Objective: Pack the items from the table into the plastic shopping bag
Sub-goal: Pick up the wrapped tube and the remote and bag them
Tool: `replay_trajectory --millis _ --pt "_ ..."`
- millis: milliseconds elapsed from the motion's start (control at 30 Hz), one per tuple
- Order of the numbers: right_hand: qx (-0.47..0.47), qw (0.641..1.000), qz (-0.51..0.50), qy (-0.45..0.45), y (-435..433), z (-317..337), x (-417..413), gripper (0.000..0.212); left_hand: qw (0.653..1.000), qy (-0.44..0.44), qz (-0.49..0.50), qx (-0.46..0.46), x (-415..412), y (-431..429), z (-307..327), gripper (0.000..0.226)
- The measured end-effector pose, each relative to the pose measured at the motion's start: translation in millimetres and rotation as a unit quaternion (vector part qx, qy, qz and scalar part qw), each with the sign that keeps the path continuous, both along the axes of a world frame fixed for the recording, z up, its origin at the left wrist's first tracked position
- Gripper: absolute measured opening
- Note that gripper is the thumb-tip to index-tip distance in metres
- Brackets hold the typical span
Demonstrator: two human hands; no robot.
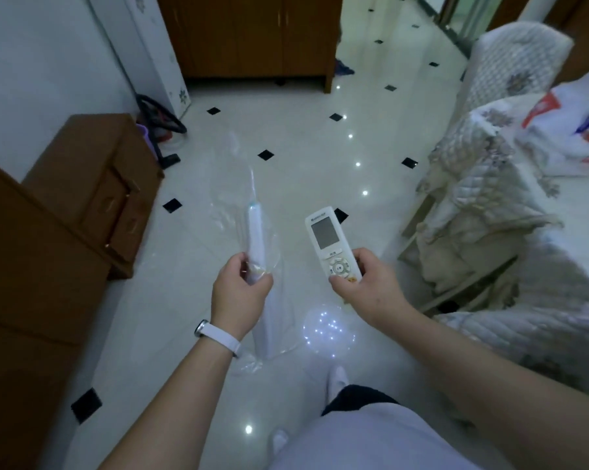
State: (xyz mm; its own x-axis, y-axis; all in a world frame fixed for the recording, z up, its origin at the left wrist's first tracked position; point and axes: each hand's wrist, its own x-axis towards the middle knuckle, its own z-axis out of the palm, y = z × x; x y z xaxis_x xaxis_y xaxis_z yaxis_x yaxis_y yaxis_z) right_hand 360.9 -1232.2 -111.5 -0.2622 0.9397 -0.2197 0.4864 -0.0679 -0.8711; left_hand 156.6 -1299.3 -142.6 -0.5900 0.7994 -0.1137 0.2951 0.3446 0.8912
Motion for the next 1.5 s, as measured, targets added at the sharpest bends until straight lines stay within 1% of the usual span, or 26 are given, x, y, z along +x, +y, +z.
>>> replay_trajectory --millis 167,367,533,667,833,933,1100,1200,1267,1400,1500 --pt "-0.006 0.999 -0.051 0.006 52 -17 -8 0.021 0.999 -0.007 -0.046 -0.005 -10 63 -4 0.026" --pt "-0.047 0.993 -0.084 0.064 154 -38 -28 0.02 0.998 0.003 -0.062 -0.025 -29 168 -6 0.029" --pt "-0.05 0.989 -0.102 0.098 252 -24 -25 0.021 0.995 0.028 -0.087 -0.037 -29 273 12 0.029" --pt "-0.023 0.987 -0.124 0.103 324 -6 -13 0.02 0.991 0.038 -0.124 -0.006 -18 351 31 0.03" --pt "-0.002 0.98 -0.157 0.124 385 6 -5 0.021 0.983 0.047 -0.176 0.024 -11 423 45 0.031" --pt "0.006 0.977 -0.179 0.114 420 5 -6 0.022 0.979 0.046 -0.197 0.038 -15 471 45 0.032" --pt "-0.003 0.976 -0.2 0.085 479 -2 -20 0.023 0.971 0.022 -0.232 0.049 -28 550 37 0.036" --pt "0.003 0.97 -0.236 0.063 524 -2 -36 0.024 0.965 0.013 -0.255 0.065 -41 608 33 0.038" --pt "0.018 0.964 -0.259 0.057 556 3 -48 0.024 0.959 -0.002 -0.273 0.077 -52 649 33 0.04" --pt "0.038 0.957 -0.283 0.045 616 25 -73 0.025 0.948 -0.031 -0.304 0.092 -75 727 43 0.034" --pt "0.054 0.949 -0.309 0.035 658 33 -90 0.027 0.937 -0.042 -0.334 0.097 -89 779 49 0.035"
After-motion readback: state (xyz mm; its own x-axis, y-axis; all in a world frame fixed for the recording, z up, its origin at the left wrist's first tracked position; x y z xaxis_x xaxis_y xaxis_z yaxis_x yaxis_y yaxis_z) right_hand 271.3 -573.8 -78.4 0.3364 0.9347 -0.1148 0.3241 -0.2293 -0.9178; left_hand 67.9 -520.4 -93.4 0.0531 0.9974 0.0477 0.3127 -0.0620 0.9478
